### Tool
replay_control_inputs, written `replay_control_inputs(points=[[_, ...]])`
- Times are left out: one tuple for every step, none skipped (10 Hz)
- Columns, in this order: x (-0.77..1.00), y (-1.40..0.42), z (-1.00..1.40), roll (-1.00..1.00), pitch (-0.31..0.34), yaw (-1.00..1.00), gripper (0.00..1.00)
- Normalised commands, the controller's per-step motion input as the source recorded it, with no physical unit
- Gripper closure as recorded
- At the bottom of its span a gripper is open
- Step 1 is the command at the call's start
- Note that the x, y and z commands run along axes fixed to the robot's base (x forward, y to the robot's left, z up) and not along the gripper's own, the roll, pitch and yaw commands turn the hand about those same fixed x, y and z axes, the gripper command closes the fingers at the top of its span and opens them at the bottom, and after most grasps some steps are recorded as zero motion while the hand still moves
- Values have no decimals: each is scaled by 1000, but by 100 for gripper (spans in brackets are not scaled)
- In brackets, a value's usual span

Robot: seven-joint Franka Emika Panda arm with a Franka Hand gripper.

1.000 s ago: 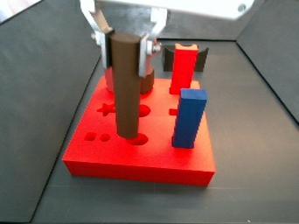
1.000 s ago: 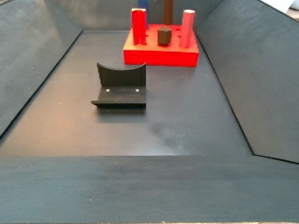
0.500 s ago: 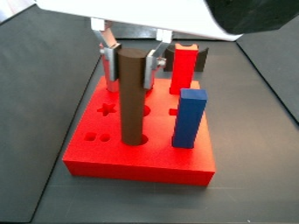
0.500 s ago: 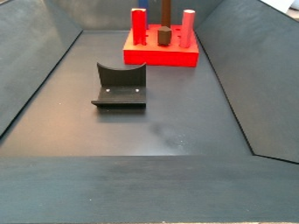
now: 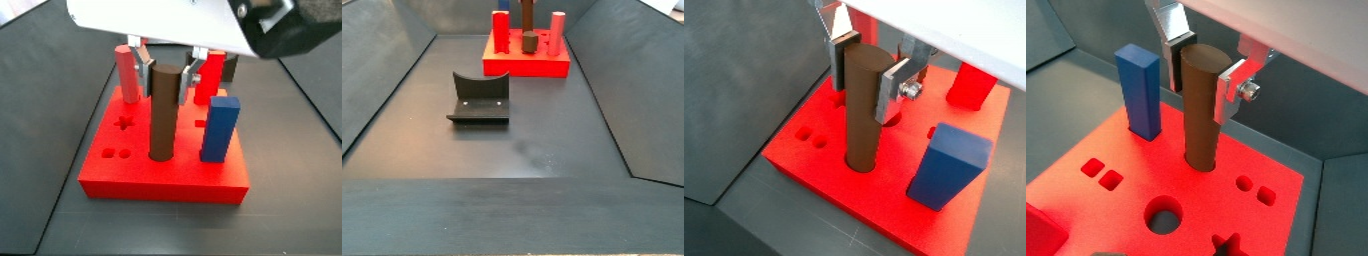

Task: Pick up the oval object. Move up. Move to above the board. Insert the oval object.
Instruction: Insert the oval object.

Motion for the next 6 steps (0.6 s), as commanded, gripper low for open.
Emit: replay_control_inputs(points=[[-163, -411, -686, 229, 0, 0, 100], [-89, -474, -591, 237, 0, 0, 100], [-51, -443, -563, 220, -10, 0, 100], [-106, -183, -349, 100, -53, 11, 100], [0, -71, -26, 39, -34, 23, 100], [0, 0, 0, 0, 0, 0, 100]])
